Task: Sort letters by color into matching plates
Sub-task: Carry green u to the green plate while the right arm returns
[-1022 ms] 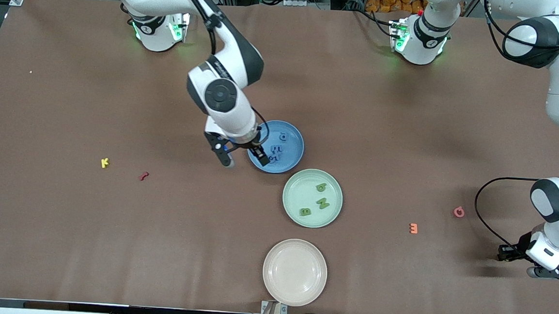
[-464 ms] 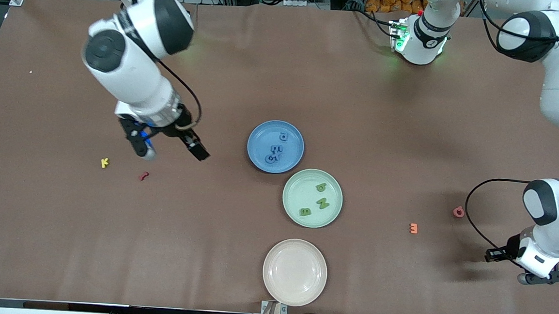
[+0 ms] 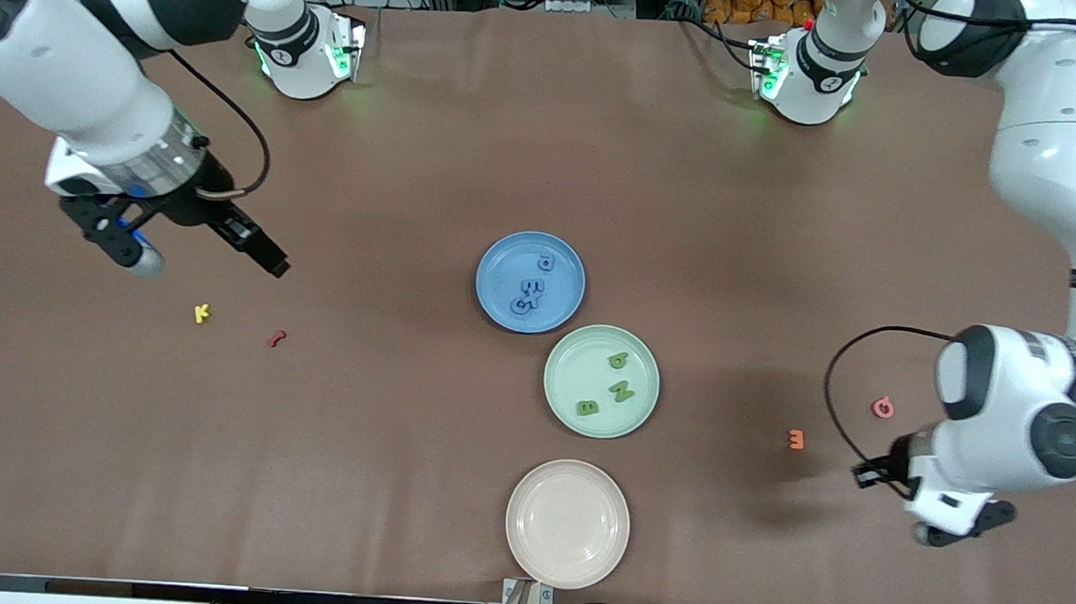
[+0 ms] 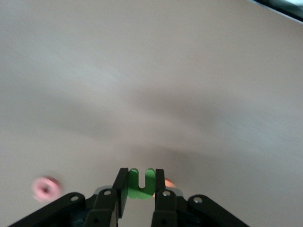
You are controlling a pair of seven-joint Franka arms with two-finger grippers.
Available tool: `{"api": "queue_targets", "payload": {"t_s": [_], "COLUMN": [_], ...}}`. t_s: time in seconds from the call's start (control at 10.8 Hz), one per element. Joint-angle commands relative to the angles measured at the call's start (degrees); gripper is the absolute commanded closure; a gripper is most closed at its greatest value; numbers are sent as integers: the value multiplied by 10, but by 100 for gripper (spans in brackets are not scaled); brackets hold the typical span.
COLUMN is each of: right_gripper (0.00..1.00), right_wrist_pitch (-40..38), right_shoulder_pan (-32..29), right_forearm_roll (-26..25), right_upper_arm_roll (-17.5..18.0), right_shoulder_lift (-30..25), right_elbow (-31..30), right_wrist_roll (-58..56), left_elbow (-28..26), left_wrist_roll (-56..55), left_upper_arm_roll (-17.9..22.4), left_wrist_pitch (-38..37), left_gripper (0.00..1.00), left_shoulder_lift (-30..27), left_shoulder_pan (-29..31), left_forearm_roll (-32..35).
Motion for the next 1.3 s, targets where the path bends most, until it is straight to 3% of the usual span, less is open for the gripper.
{"api": "queue_targets", "payload": {"t_s": [0.0, 0.19, 0.37, 0.84, 0.93, 1.02, 1.21], "right_gripper": [0, 0, 0, 0, 0, 0, 0], "right_wrist_pitch": [-37, -67, -88, -153, -154, -155, -155], "right_shoulder_pan": [-24, -24, -24, 2, 20, 30, 36], "right_forearm_roll": [-36, -46, -46, -38, -39, -39, -38], "right_upper_arm_roll": [3, -32, -60, -123, -144, -161, -168], "right_shoulder_lift": [-25, -41, -42, -41, -41, -37, -34], "right_elbow": [-1, 7, 13, 77, 78, 76, 75], "right_wrist_roll": [-149, -225, -303, -375, -392, -409, -413], "left_elbow": [-13, -14, -15, -16, -16, -16, -17], "left_wrist_roll": [-160, -262, -336, -400, -413, -415, -412], "left_upper_arm_roll": [-10, -56, -61, -61, -61, -61, -62], "left_wrist_pitch": [-23, -30, -31, -31, -36, -52, -106], "left_gripper": [100, 100, 100, 100, 32, 0, 0], "left_shoulder_lift": [-16, -16, -9, -6, -7, -13, -38], "left_shoulder_pan": [-78, -110, -160, -208, -208, -204, -170], "left_forearm_roll": [-13, -12, -11, -13, -13, -13, -14]}}
